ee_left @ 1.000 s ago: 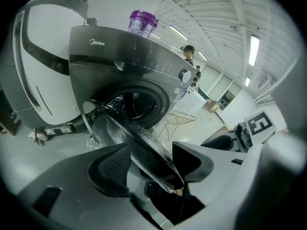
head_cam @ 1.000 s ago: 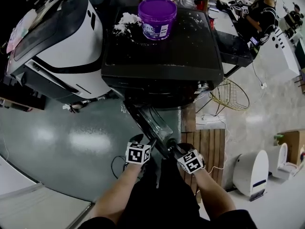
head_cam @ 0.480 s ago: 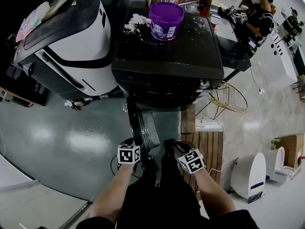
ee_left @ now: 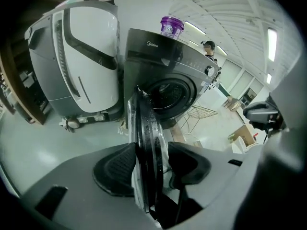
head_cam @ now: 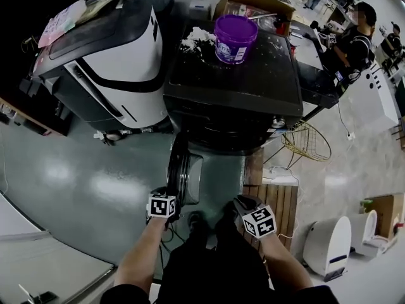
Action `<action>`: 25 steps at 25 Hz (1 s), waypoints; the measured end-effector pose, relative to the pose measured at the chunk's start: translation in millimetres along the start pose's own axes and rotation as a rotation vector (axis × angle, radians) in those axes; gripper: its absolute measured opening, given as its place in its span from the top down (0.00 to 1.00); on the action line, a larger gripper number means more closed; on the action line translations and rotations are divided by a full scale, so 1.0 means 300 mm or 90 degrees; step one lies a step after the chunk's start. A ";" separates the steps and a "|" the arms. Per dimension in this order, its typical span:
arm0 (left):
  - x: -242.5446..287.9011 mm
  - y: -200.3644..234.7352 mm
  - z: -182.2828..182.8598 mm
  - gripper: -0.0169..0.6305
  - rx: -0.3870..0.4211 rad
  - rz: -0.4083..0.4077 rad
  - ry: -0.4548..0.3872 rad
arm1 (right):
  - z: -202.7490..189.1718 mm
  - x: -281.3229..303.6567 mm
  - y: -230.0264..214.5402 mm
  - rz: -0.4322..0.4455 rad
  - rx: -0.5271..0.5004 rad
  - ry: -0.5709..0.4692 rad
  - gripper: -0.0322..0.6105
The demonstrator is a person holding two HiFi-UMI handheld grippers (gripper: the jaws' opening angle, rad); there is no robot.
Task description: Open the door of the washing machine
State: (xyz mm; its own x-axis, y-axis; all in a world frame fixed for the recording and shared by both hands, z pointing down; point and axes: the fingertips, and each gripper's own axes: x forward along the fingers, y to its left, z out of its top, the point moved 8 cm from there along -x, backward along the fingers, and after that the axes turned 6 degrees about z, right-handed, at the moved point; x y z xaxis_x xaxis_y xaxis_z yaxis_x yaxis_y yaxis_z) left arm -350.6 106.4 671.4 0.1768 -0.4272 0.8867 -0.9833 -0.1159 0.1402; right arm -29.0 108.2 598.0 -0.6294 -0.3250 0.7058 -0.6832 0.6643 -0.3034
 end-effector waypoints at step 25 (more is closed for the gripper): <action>0.028 0.217 0.014 0.63 -0.016 0.087 0.060 | 0.243 -0.062 -0.161 0.009 -0.028 -0.026 0.89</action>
State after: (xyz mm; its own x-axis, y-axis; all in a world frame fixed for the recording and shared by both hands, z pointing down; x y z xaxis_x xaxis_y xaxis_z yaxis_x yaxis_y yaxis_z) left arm -412.9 91.3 686.2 0.0374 -0.3512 0.9356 -0.9989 -0.0397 0.0250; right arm -11.3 33.0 552.8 -0.6544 -0.3416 0.6745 -0.6573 0.6979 -0.2843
